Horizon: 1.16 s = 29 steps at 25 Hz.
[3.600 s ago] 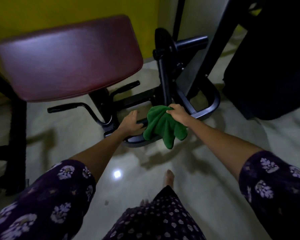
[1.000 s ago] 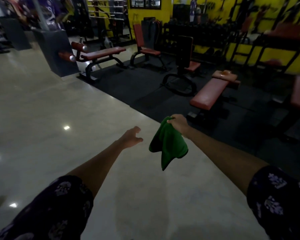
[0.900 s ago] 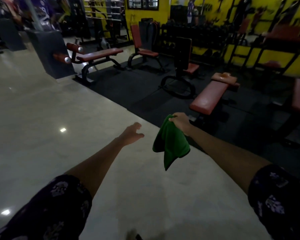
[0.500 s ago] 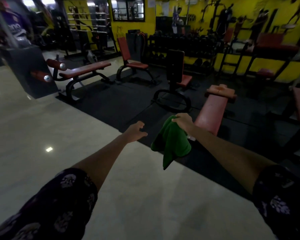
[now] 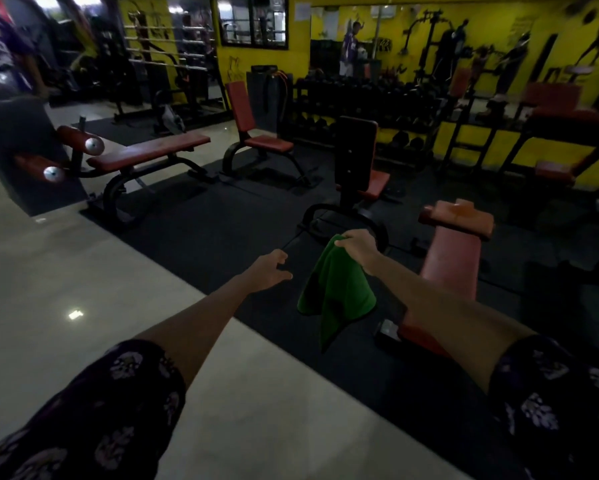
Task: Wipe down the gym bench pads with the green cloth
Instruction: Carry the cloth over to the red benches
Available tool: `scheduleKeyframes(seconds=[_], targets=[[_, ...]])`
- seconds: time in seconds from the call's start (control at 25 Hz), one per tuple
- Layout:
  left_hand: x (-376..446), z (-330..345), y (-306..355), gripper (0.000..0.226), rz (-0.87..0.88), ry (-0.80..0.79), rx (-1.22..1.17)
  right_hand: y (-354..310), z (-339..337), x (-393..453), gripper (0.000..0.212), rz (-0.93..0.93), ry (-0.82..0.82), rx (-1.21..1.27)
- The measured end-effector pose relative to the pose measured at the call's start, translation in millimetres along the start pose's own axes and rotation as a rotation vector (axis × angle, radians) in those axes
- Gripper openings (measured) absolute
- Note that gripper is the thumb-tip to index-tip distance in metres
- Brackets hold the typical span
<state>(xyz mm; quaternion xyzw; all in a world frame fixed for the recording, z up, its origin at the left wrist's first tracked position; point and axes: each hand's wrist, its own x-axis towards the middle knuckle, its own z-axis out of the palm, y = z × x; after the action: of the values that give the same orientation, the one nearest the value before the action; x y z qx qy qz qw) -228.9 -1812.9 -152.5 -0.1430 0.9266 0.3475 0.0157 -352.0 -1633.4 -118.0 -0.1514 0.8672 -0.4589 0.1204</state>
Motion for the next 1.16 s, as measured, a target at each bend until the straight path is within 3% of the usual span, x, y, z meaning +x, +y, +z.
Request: scheduleKeyframes(seconds=[0.48,0.64,1.16], targets=[[336.6,-96.9,-29.2,0.057,-0.04,0.067,-0.023,-57.7,26.9,357.3,0.014,0.0,-0.004,0.059],[454.2,-129.3,-52.1,0.056,-0.048,0.052,-0.025,-76.0,41.3,486.1,0.027,0.04,0.017,0.078],[838.9,-249.2,-112.7,0.057,-0.096,0.054,-0.011,-158.9,82.0,888.1,0.022,0.0,0.048,0.138]])
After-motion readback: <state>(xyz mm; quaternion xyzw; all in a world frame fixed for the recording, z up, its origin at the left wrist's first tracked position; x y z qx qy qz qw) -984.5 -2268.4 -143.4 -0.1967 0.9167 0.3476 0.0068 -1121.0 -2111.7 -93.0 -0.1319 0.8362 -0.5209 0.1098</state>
